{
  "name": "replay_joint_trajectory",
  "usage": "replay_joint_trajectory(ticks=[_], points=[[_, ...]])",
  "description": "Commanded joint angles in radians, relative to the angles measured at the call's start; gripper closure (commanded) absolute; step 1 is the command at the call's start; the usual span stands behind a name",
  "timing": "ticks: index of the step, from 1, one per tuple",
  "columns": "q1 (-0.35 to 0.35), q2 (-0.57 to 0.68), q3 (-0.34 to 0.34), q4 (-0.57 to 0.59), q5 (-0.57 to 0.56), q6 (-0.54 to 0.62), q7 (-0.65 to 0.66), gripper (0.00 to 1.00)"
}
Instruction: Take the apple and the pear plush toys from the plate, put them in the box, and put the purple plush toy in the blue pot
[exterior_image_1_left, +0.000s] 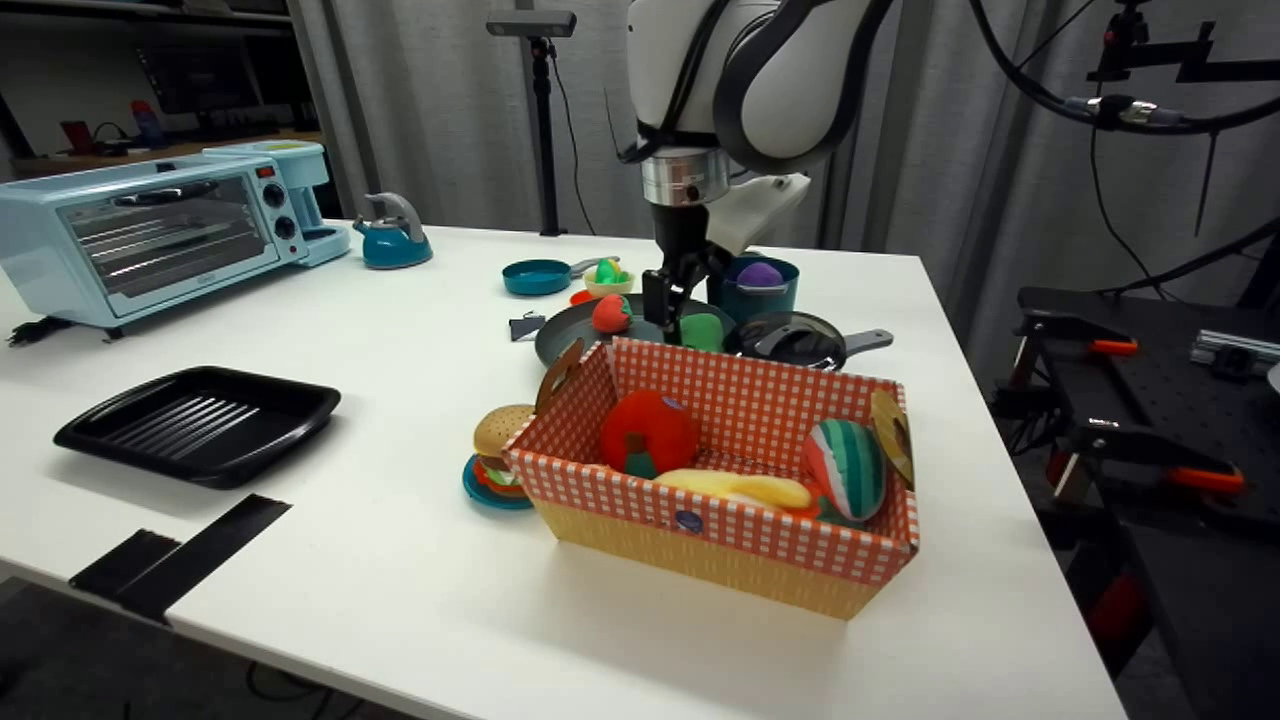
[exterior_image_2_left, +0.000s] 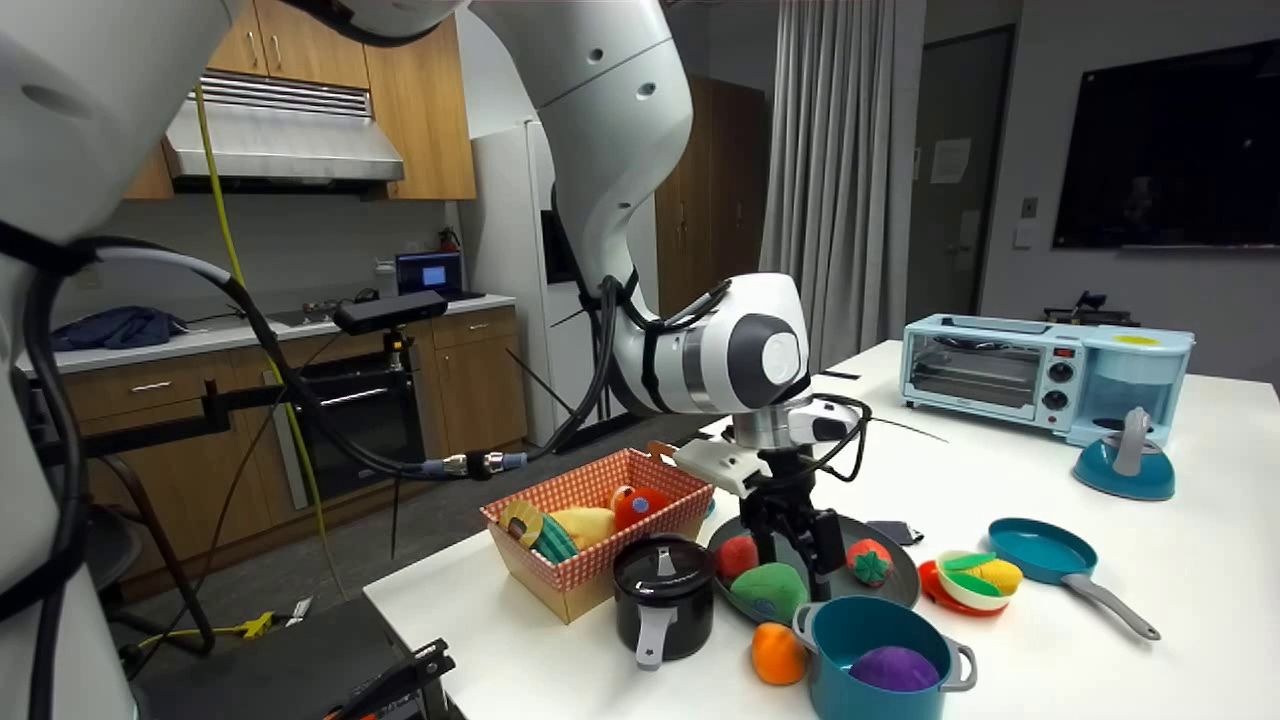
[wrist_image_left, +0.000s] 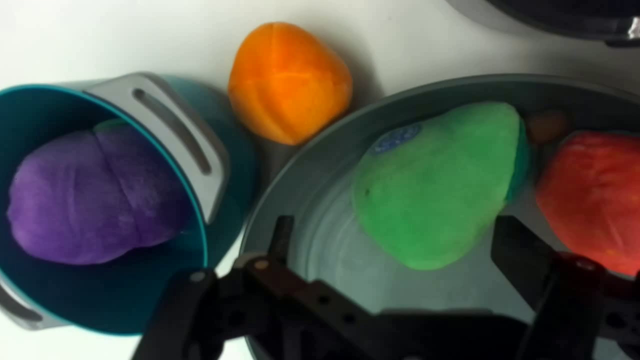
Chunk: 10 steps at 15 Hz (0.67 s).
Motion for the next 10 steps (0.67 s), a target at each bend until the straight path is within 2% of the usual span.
replay_joint_trajectory(ticks=[1, 6, 7, 8, 9, 10], points=[[0.005, 0.034, -0.005, 0.044, 0.057, -0.023, -0.037, 0.0], [0.01, 0.06, -0.013, 0.058, 0.078, -0.024, -0.029, 0.01], [0.011, 0.064, -0.015, 0.06, 0.08, -0.025, -0.028, 0.12], [0.015, 0.067, -0.021, 0.062, 0.081, -0.024, -0.021, 0.26], [0.015, 0.069, -0.023, 0.064, 0.081, -0.025, -0.022, 0.31], [0.016, 0.072, -0.026, 0.066, 0.08, -0.026, -0.022, 0.41]])
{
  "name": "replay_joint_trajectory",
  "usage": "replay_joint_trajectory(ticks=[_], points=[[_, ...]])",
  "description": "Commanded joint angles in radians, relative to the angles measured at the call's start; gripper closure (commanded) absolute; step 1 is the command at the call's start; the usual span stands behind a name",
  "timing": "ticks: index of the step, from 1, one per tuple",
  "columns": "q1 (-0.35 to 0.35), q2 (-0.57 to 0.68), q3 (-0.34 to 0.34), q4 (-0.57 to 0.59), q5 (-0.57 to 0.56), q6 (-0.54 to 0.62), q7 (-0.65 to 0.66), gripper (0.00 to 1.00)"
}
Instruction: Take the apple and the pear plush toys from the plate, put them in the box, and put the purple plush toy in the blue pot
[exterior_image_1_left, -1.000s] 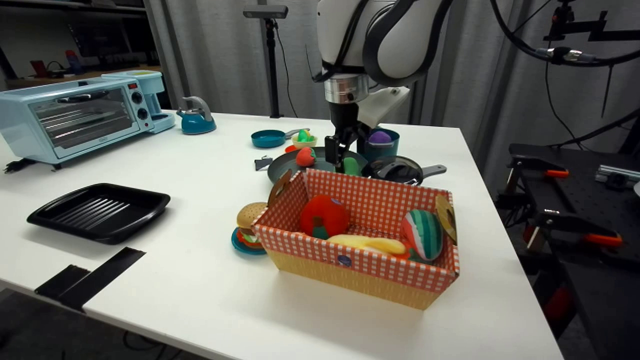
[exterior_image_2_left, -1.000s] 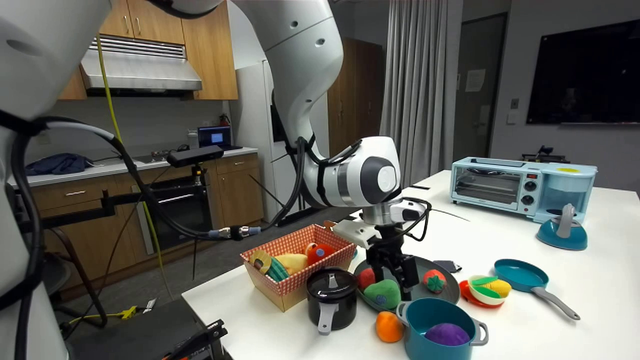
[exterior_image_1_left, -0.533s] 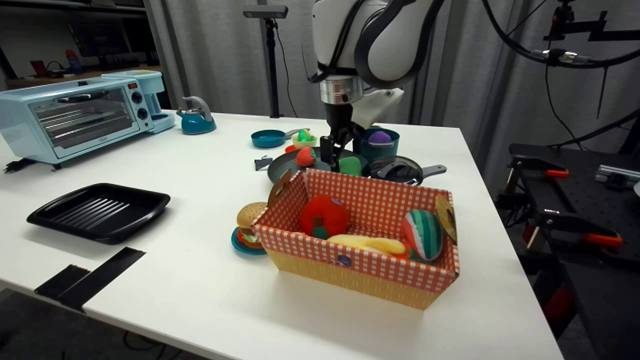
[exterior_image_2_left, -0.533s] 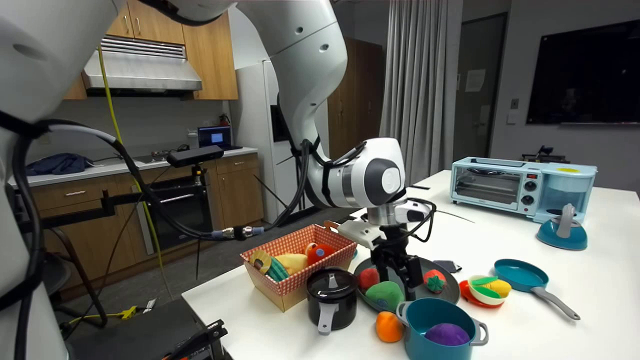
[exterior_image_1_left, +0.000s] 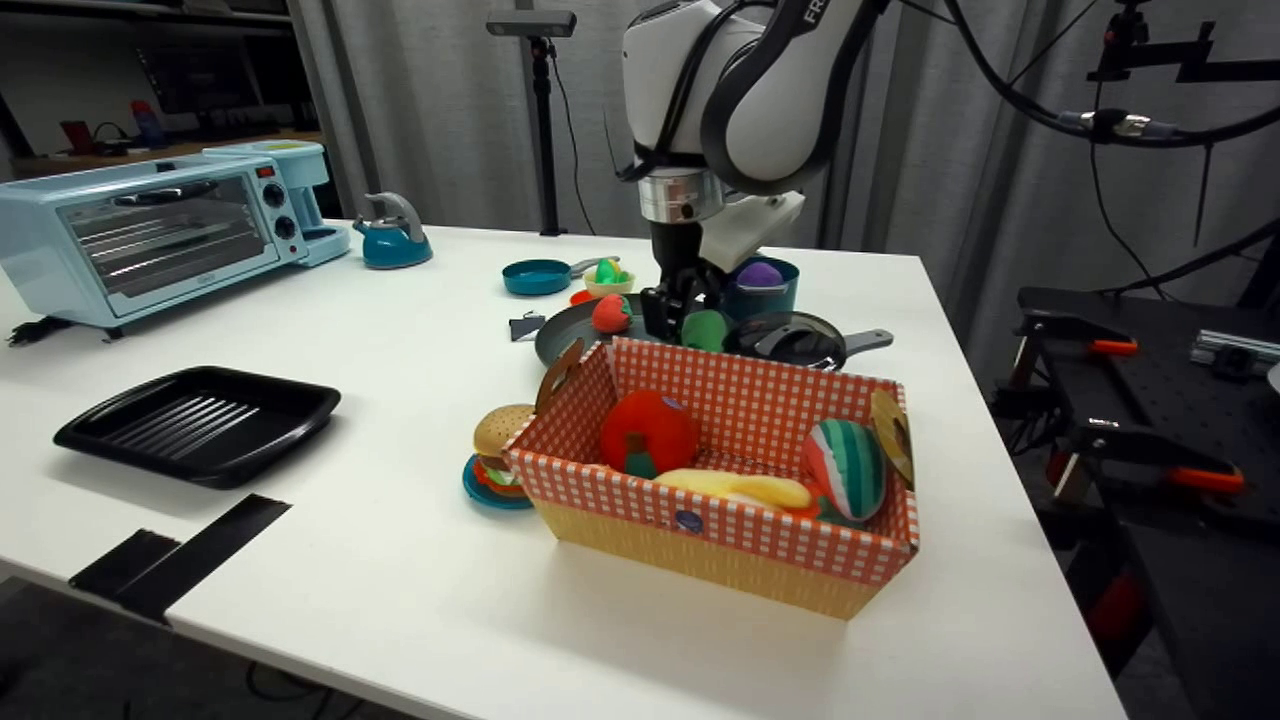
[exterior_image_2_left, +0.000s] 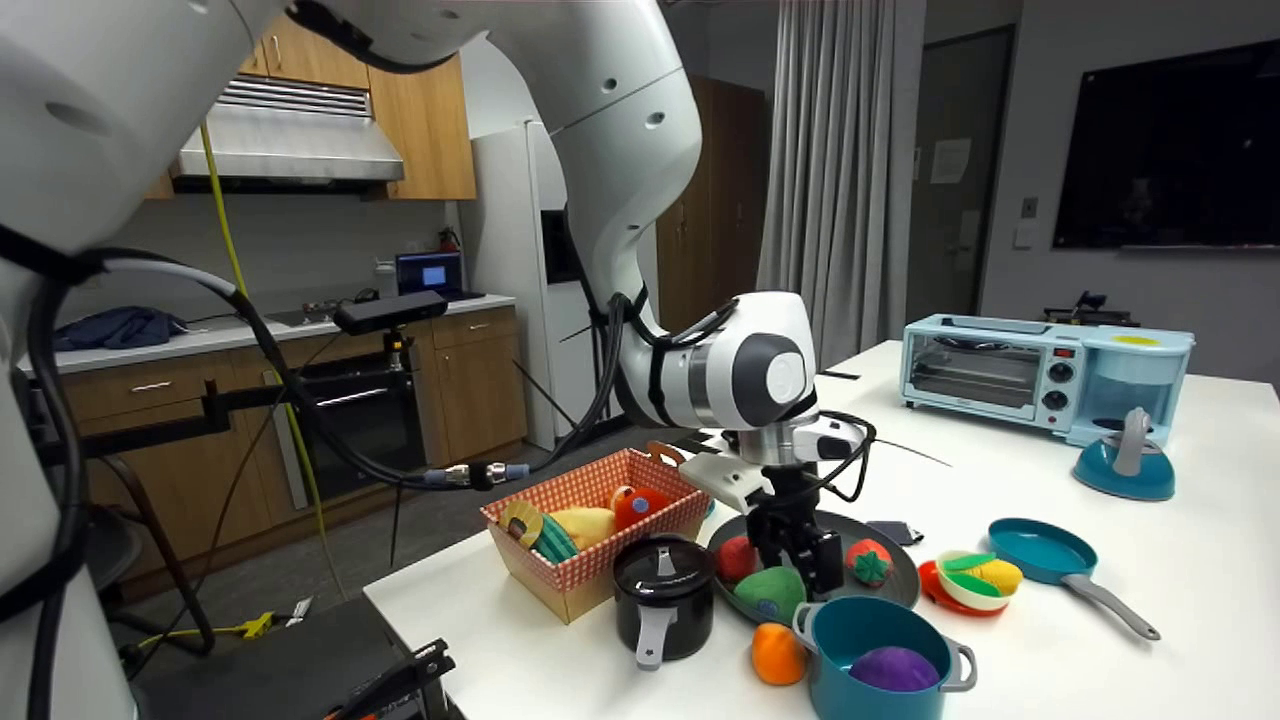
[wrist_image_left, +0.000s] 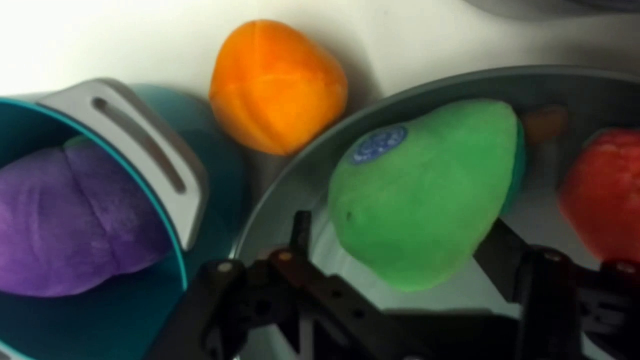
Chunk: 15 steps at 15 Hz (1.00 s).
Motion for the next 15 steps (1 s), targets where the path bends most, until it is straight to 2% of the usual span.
replay_joint_trajectory(ticks=[1, 4, 8, 9, 10, 15], points=[[0.018, 0.017, -0.024, 0.029, 0.036, -0.028, -0.021, 0.48], [0.029, 0.008, -0.04, 0.027, 0.026, -0.034, -0.016, 0.72], [0.051, -0.015, -0.068, 0.02, 0.011, -0.046, -0.006, 0.96], [0.059, -0.026, -0.073, 0.016, 0.007, -0.051, -0.007, 0.99], [0.069, -0.042, -0.078, 0.009, 0.002, -0.055, -0.005, 0.95], [0.122, -0.153, -0.071, -0.016, -0.028, -0.088, 0.002, 0.95]])
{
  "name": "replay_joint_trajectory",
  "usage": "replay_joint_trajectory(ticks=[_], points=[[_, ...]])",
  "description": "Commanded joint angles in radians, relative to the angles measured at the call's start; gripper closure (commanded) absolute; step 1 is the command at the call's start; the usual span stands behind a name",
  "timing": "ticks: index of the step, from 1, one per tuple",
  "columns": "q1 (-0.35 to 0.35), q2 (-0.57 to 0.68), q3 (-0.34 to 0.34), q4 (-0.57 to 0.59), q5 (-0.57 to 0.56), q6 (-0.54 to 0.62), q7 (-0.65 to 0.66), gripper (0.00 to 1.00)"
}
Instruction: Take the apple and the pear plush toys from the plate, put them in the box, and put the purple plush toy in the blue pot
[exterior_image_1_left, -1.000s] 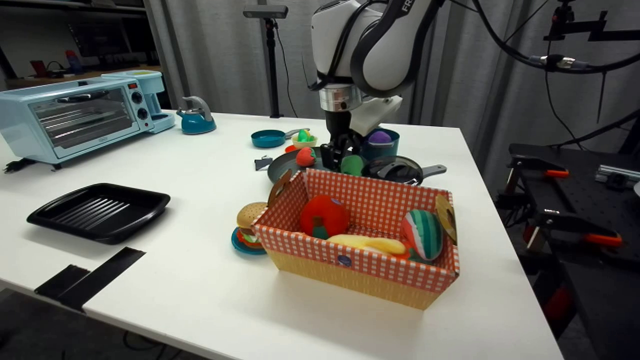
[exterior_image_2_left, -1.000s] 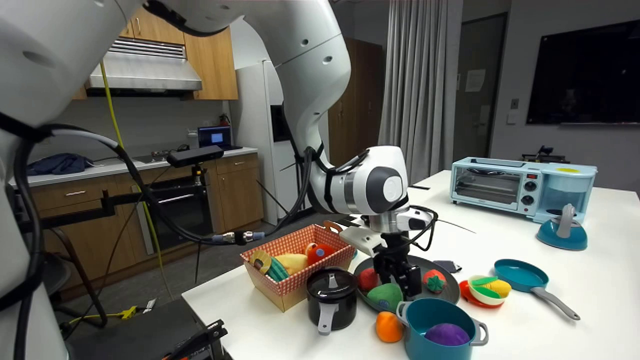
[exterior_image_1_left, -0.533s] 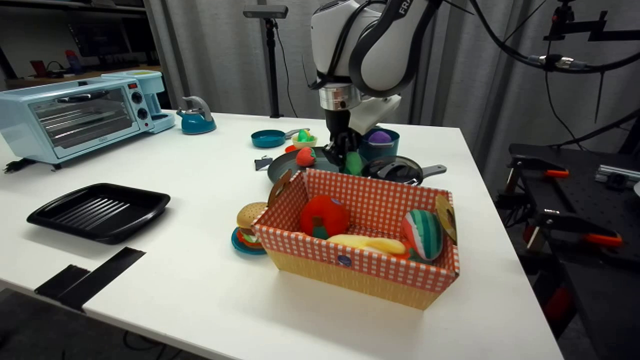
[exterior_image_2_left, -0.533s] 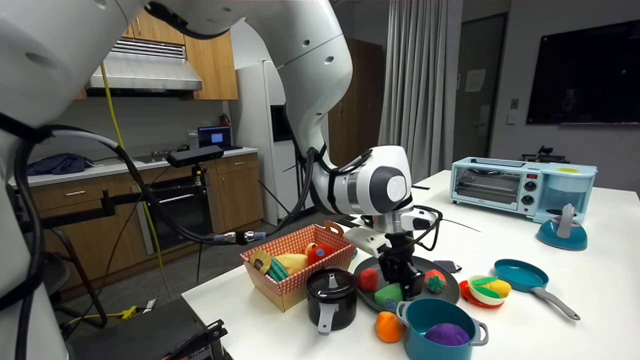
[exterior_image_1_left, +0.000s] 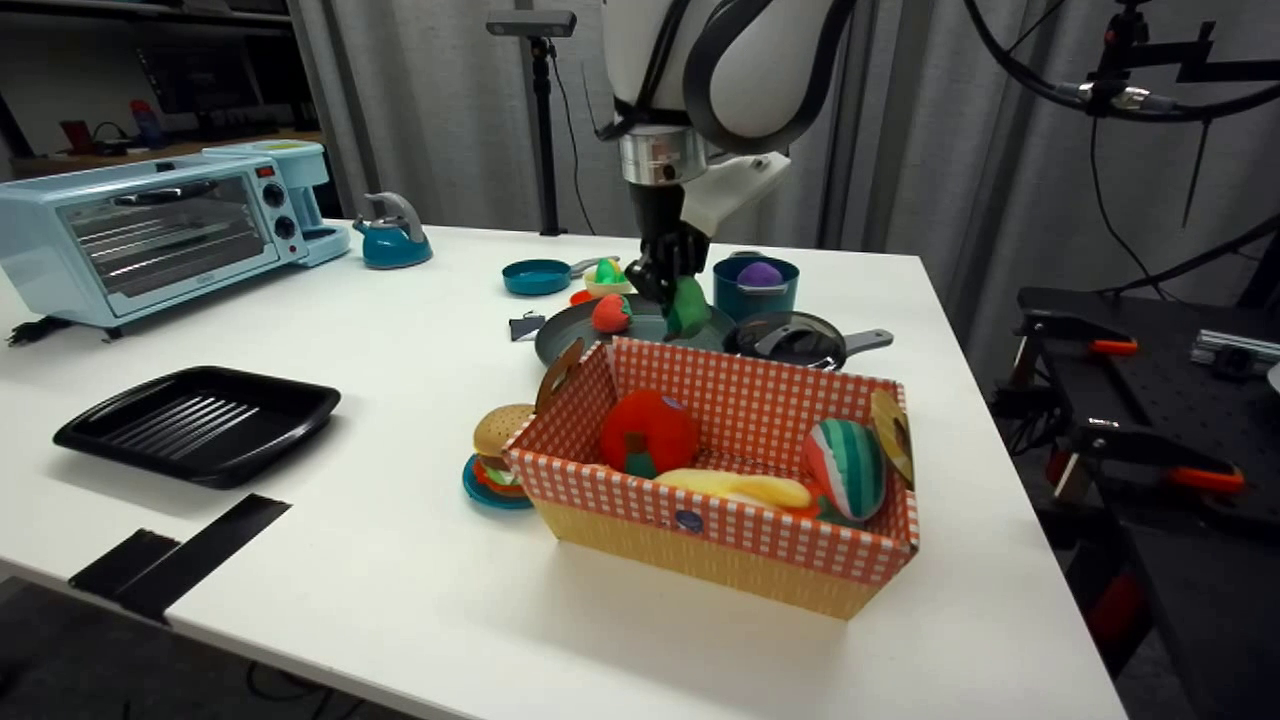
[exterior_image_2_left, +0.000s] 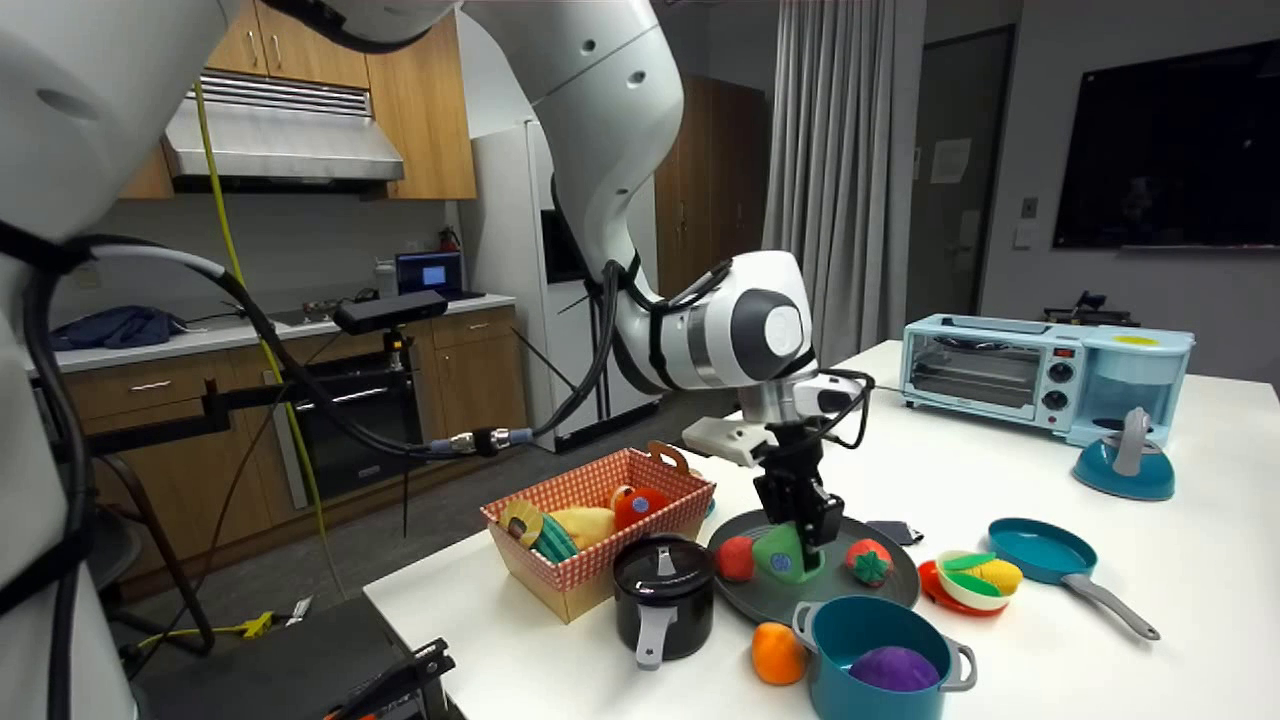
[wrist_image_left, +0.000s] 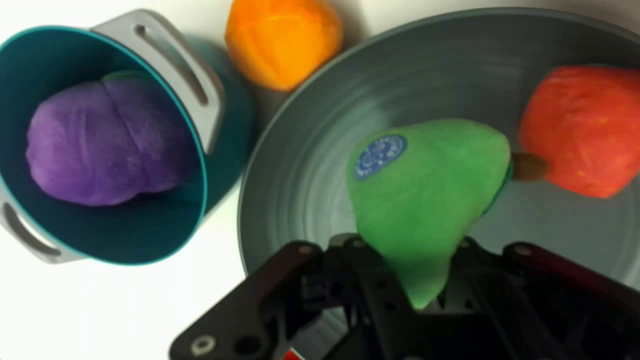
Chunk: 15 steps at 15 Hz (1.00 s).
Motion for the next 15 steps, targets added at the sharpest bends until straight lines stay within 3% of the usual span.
replay_joint_trajectory(ticks=[1, 6, 15], points=[[0.058, -0.112, -0.006, -0.032, -0.041, -0.052, 0.004, 0.95], [0.09, -0.19, 0.049, -0.028, -0.094, -0.093, -0.008, 0.95], [0.12, -0.2, 0.168, -0.114, -0.113, -0.161, 0.007, 0.95]])
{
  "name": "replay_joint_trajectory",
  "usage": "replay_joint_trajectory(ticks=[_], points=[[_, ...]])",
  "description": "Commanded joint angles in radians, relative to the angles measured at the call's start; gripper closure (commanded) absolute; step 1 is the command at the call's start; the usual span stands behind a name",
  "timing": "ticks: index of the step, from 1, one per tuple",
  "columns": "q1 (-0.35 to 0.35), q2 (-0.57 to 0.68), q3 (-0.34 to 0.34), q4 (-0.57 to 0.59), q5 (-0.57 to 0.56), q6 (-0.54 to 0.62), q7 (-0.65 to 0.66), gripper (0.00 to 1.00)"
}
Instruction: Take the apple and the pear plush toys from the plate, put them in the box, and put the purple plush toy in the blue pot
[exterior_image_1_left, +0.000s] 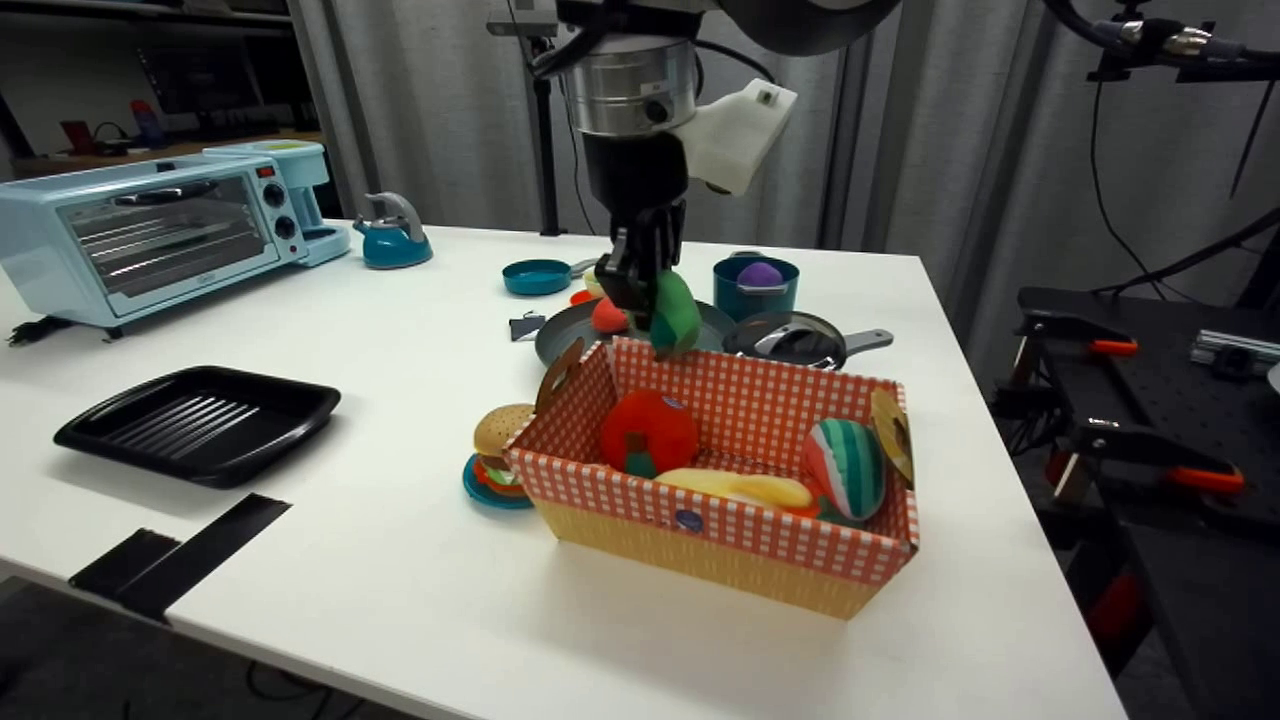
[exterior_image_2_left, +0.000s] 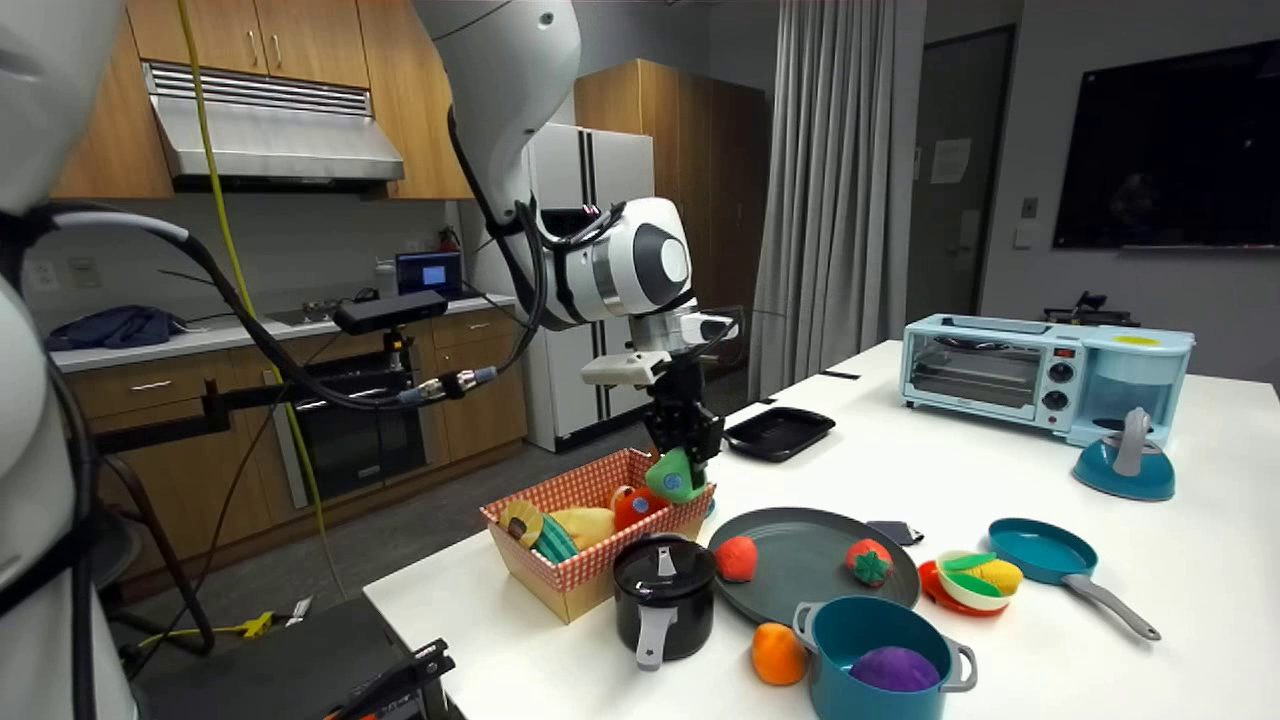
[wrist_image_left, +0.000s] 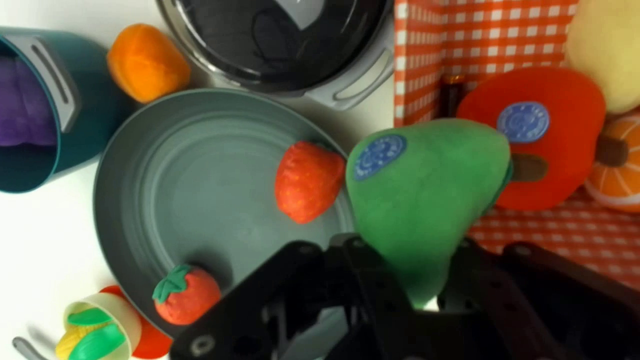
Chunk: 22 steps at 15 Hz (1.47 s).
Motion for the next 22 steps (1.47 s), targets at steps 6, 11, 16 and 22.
replay_joint_trajectory(ticks=[6, 11, 16, 22], points=[[0.053, -0.057, 0.032, -0.123, -0.064, -0.027, 0.031, 0.95], [0.053, -0.074, 0.092, -0.173, -0.016, -0.077, -0.007, 0.56], [0.048, -0.104, 0.16, -0.167, 0.002, -0.17, -0.053, 0.25], [0.026, -0.171, 0.183, -0.148, -0.009, -0.22, -0.099, 0.0]])
